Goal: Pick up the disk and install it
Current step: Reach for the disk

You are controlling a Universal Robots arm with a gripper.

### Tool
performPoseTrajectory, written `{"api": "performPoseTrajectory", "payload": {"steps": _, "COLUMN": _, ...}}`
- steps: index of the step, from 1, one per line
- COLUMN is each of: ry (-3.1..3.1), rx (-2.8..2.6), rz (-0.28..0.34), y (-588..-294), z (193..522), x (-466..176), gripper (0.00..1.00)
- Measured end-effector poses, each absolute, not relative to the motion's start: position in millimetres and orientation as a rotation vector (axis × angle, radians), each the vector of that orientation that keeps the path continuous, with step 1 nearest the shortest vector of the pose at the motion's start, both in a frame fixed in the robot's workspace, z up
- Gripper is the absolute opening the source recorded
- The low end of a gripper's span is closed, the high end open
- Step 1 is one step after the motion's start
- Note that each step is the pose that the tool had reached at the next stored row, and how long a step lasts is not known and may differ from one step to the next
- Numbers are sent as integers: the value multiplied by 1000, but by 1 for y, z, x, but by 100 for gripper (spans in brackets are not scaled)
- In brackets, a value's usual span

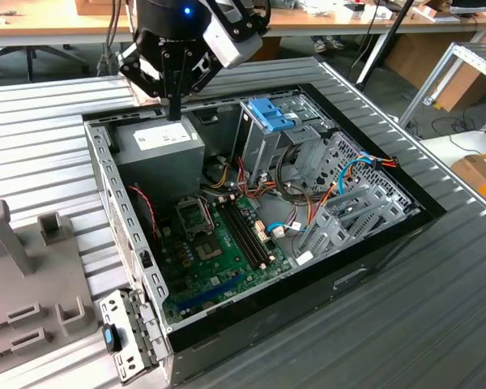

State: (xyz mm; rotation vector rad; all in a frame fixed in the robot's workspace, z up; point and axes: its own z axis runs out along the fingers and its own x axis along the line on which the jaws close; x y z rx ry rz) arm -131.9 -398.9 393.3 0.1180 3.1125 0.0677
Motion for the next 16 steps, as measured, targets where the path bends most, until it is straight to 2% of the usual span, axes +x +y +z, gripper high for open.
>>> {"api": "performPoseTrajectory", "payload": {"steps": 16, "ry": 3112, "rx": 118, "rz": 68, "y": -399, "z": 393, "x": -163, "gripper": 11}}
